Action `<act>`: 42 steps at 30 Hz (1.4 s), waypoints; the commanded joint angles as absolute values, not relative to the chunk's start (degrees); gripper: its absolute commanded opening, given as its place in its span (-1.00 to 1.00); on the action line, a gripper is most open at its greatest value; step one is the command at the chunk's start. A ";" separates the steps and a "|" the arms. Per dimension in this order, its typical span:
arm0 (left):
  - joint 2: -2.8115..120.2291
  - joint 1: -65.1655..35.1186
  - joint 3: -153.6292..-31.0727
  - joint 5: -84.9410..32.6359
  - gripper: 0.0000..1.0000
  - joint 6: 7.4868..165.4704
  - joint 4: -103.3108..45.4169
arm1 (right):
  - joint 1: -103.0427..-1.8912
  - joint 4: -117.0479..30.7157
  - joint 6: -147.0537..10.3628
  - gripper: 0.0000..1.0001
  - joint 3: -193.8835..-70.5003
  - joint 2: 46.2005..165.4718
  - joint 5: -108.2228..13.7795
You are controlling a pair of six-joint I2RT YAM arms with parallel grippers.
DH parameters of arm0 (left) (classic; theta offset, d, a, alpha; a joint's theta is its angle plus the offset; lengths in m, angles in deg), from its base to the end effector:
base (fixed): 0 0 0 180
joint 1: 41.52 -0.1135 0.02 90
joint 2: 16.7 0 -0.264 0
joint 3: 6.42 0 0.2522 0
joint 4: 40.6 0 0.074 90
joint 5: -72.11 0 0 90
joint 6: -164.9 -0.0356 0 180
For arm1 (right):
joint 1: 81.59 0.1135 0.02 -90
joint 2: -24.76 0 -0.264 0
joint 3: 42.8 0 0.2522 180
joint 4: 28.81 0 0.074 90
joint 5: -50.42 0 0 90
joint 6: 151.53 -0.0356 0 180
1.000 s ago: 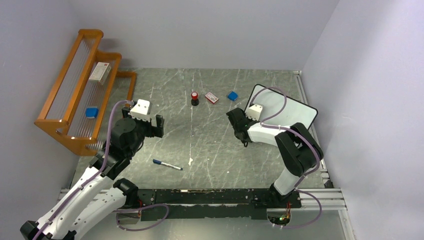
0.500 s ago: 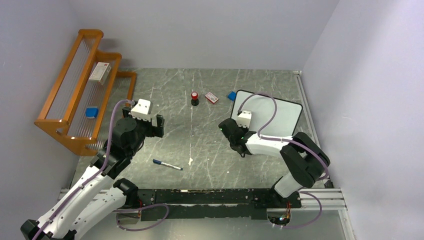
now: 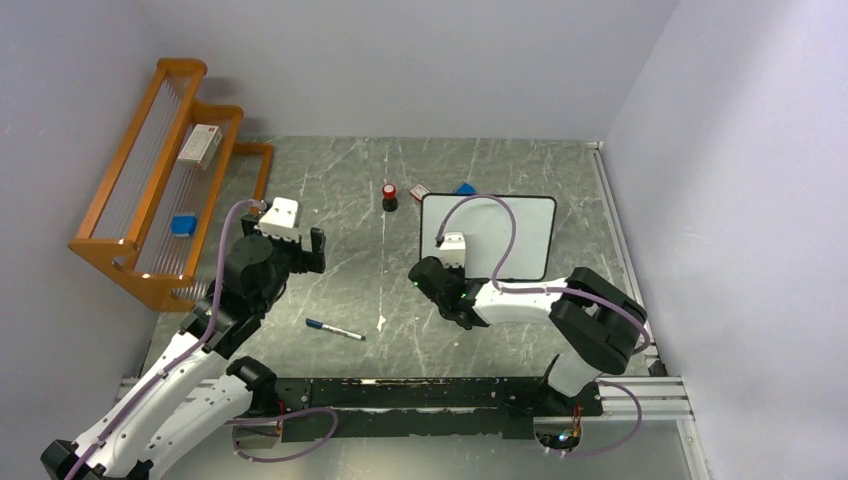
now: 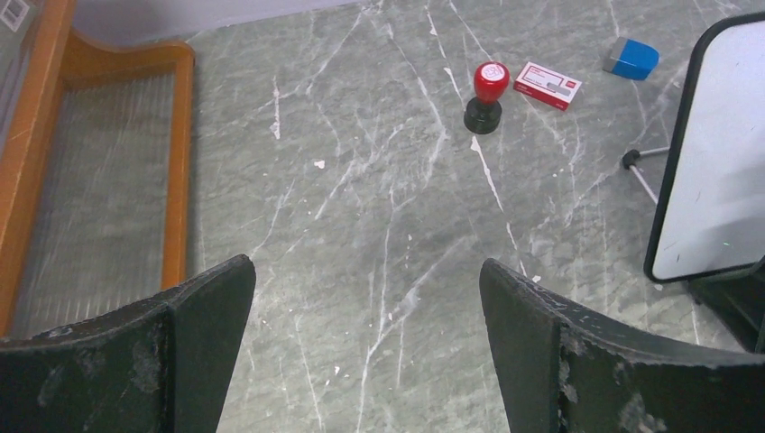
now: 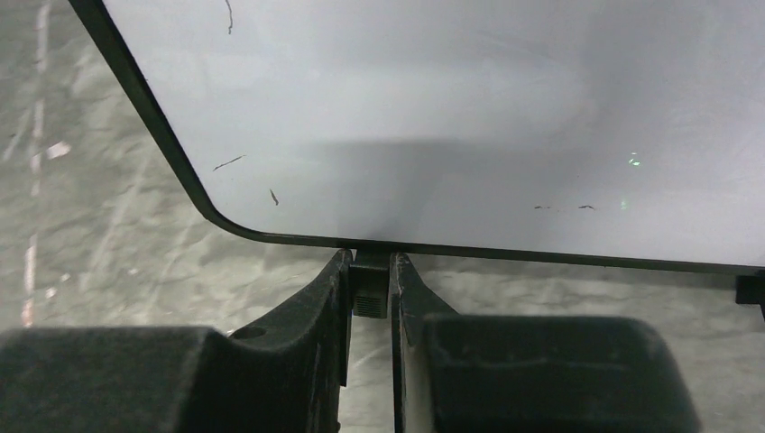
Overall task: Write a sentence on the whiteboard
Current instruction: Move the whiteboard to the center of the board.
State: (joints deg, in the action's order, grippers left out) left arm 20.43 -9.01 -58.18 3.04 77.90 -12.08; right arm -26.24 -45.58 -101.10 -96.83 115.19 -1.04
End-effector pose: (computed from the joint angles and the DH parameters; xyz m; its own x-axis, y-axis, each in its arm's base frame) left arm 0.1398 -0.0740 0.3108 -0.2131 0.0779 -0.9739 0.1987 0.9794 0.0348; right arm 0.1809 0.2227 0.1463 -0.6254 -0.0286 -0.7798 -0.0424 0.9991 -0.0026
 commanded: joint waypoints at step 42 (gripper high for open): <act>22.26 -10.28 -59.73 8.58 0.96 79.90 -12.65 | -13.17 -41.45 -106.67 -1.00 -91.04 111.44 0.14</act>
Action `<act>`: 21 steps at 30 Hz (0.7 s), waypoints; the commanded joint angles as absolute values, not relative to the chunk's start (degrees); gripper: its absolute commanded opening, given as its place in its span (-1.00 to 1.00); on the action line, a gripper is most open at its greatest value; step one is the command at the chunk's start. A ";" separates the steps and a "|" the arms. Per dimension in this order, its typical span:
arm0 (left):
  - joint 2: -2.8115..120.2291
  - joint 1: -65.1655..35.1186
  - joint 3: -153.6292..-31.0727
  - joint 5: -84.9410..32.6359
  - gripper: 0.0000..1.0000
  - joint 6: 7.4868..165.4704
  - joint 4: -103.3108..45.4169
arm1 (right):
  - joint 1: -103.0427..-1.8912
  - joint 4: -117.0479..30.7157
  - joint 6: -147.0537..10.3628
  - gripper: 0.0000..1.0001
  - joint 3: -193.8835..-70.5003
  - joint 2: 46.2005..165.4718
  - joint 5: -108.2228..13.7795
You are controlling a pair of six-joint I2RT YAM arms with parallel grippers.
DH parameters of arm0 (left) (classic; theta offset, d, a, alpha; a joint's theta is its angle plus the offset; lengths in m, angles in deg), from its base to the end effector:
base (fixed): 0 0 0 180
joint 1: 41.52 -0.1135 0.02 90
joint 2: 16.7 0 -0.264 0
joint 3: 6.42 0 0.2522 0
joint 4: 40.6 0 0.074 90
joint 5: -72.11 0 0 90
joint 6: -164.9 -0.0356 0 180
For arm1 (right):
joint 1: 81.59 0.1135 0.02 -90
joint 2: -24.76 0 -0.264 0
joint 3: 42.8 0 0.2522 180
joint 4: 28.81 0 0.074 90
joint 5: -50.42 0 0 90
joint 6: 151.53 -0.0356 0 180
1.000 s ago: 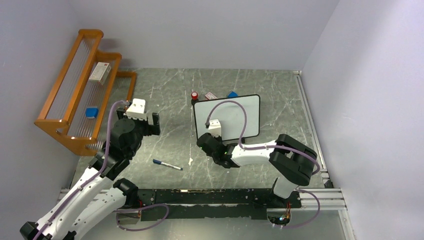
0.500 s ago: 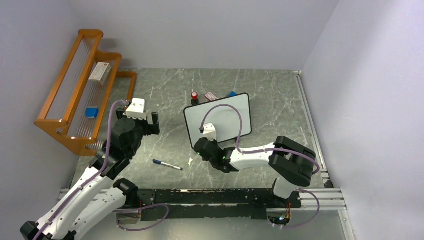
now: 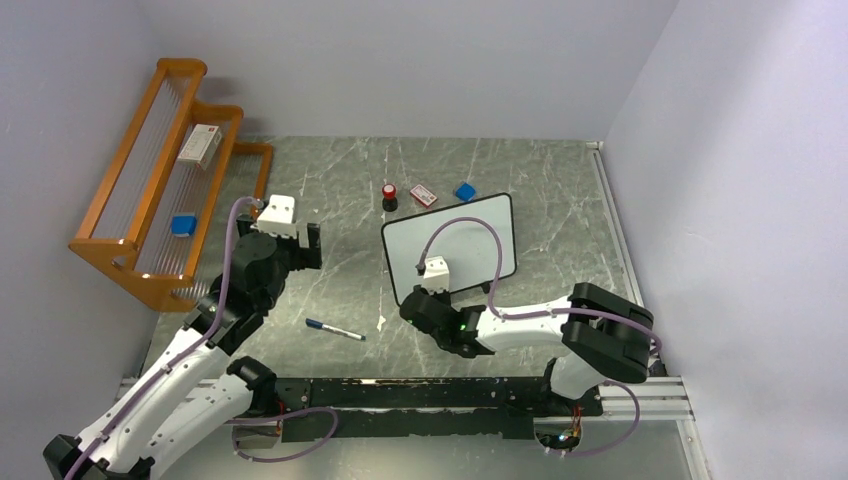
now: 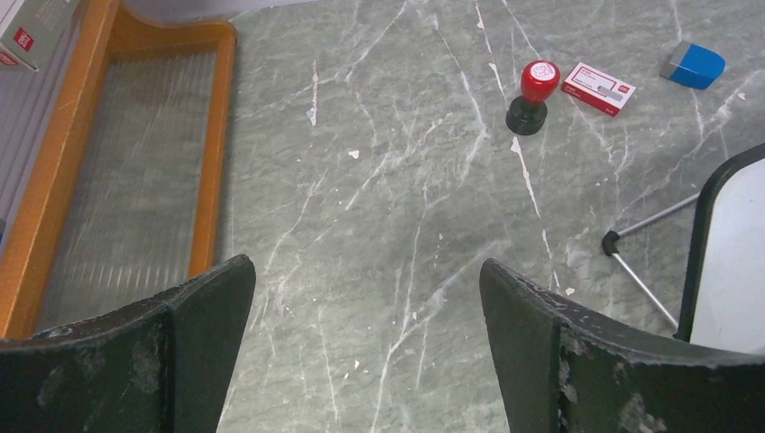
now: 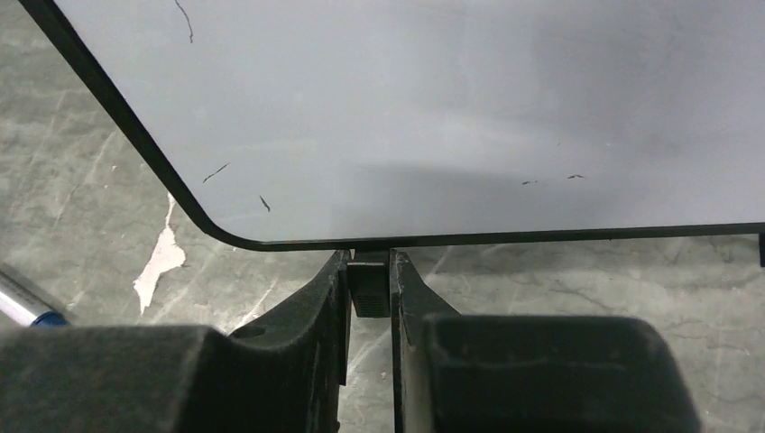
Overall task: Write a sentence on the whiteboard
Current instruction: Move the whiteboard to the center of the board.
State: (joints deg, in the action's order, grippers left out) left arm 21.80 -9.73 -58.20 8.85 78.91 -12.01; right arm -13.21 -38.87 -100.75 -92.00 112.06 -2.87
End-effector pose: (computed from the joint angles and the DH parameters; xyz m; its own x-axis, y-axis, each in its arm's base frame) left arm 0.1452 -0.0711 0.3078 -0.2310 0.0697 -0.9705 0.0857 0.9950 0.0511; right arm 0.1209 0.2473 0.1452 -0.5910 -0.1154 -0.7984 -0.2900 0.9539 0.0768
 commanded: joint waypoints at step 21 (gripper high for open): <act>37.25 -10.52 -70.71 4.05 0.96 107.45 13.18 | -13.11 -48.98 -100.44 0.11 -90.84 95.36 1.01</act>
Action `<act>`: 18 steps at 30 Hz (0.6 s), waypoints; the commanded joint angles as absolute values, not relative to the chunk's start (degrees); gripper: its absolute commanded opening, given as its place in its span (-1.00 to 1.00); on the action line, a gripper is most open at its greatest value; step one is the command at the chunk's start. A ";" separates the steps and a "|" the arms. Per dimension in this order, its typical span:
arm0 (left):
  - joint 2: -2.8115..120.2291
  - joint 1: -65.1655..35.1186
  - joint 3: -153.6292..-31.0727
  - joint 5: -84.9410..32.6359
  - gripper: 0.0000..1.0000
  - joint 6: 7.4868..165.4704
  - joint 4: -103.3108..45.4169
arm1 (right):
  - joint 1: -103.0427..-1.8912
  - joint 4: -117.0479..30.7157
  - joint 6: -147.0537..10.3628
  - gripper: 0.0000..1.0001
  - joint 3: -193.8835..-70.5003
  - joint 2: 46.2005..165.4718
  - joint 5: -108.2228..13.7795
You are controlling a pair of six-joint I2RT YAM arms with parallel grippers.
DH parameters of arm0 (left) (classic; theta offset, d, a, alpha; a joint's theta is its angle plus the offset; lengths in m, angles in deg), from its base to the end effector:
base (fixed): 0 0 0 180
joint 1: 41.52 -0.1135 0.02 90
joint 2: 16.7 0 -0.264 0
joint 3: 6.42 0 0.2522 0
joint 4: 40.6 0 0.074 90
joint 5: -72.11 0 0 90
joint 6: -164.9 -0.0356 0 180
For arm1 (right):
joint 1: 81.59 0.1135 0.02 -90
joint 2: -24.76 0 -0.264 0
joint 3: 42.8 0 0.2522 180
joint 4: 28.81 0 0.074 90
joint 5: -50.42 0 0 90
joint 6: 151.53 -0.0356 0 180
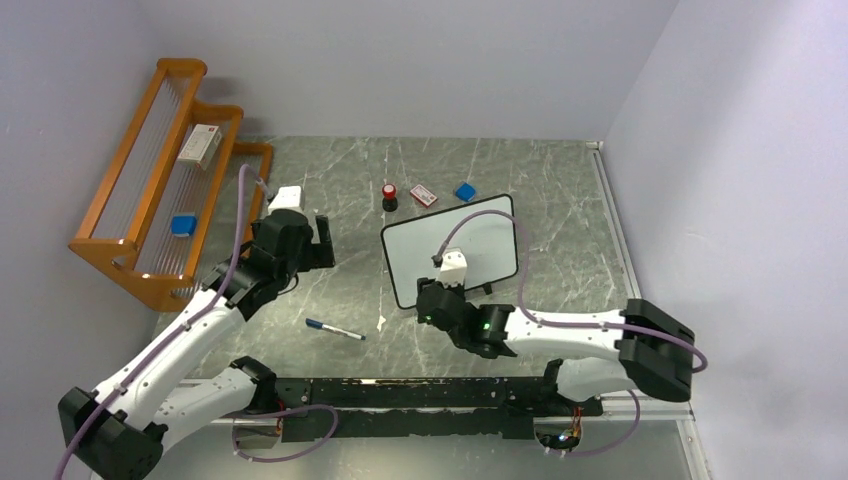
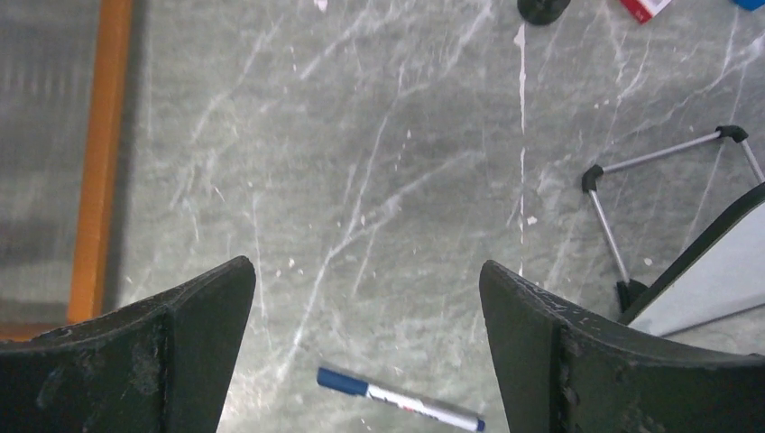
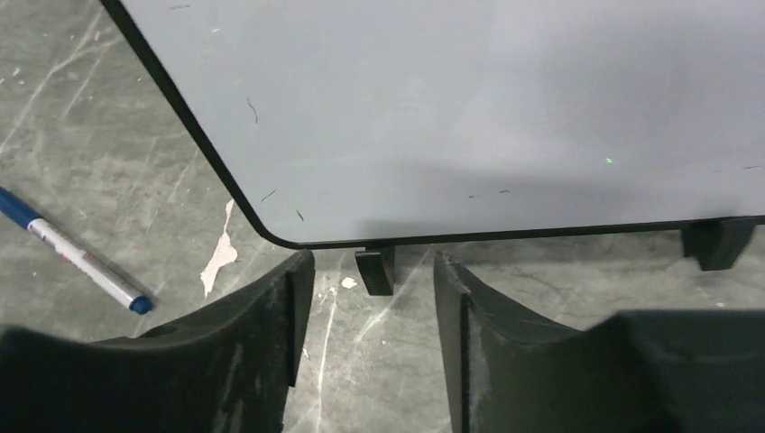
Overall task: Write a sentence on the whiteboard
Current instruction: Move the whiteboard to the center of the board, then open the whiteboard marker at the center of the board.
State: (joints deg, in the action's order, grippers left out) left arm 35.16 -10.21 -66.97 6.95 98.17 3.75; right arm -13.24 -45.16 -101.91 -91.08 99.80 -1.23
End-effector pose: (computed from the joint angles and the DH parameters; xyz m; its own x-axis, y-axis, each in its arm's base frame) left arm 0.1724 -0.0873 0.2973 -0.5287 -0.0981 -0.8431 -0.0314 0.9949 -0.0960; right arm 0.1133 0.2256 0.1853 -0.5560 -0.0237 -0.8308 -0.2646 0.9526 0.1500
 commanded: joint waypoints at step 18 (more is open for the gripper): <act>44.91 -10.50 -61.59 -4.35 0.75 135.92 24.17 | -13.18 -49.70 -90.34 0.73 -84.19 72.60 7.17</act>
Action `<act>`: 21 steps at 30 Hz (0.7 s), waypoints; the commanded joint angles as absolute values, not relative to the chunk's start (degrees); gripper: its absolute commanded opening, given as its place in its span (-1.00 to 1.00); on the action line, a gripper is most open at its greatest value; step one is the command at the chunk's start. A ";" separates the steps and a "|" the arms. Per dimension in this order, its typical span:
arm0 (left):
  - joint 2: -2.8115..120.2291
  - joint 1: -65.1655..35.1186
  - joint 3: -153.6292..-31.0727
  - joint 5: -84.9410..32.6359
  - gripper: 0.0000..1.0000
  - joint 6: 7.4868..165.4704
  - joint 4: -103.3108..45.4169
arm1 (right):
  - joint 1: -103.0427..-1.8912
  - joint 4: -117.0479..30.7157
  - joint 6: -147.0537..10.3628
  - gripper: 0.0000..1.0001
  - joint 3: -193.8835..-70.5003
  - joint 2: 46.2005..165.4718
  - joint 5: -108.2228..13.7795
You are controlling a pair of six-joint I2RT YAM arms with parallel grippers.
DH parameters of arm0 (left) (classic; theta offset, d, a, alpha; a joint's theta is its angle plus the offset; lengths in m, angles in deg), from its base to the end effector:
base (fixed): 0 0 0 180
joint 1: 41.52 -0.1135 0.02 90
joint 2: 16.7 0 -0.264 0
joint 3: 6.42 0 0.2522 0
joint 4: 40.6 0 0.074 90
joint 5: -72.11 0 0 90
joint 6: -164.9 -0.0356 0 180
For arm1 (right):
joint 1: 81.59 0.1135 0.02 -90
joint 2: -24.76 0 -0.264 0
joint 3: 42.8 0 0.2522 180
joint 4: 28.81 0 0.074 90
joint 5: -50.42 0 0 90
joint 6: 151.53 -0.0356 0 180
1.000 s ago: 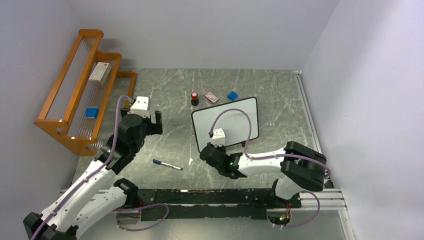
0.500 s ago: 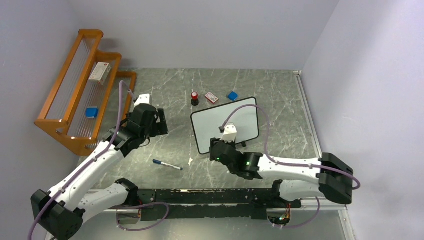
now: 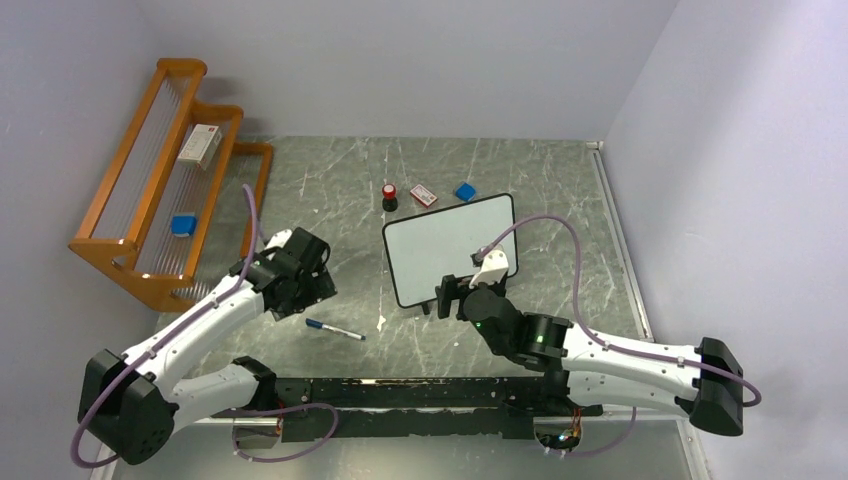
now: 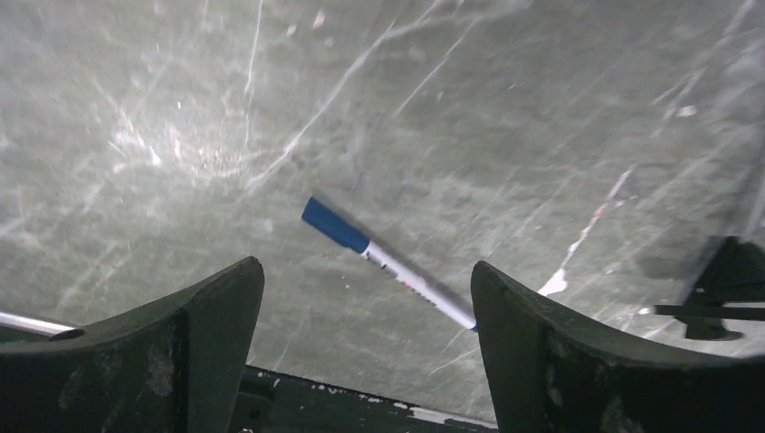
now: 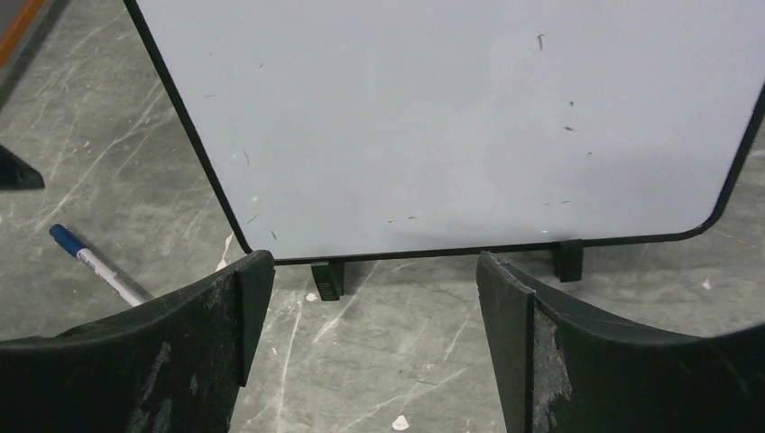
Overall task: Write a sentence on the whiteboard
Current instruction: Open the whiteboard marker at the center of the board.
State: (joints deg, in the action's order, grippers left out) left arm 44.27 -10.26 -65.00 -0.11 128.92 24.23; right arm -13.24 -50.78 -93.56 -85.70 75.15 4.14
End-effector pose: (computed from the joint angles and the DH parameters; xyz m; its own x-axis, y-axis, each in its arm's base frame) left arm 0.1643 -0.0870 0.2343 -0.7811 -0.4273 -0.4553 -0.4069 0.9014 -0.1479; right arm 0.0924 0.1662 0.2350 -0.3923 0.0505 -0.9184 -0.2850 0.9427 0.1736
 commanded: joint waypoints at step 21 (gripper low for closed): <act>57.30 -8.05 -55.15 -10.46 -0.18 143.22 13.23 | -13.14 -43.38 -81.39 0.75 -81.75 70.42 6.39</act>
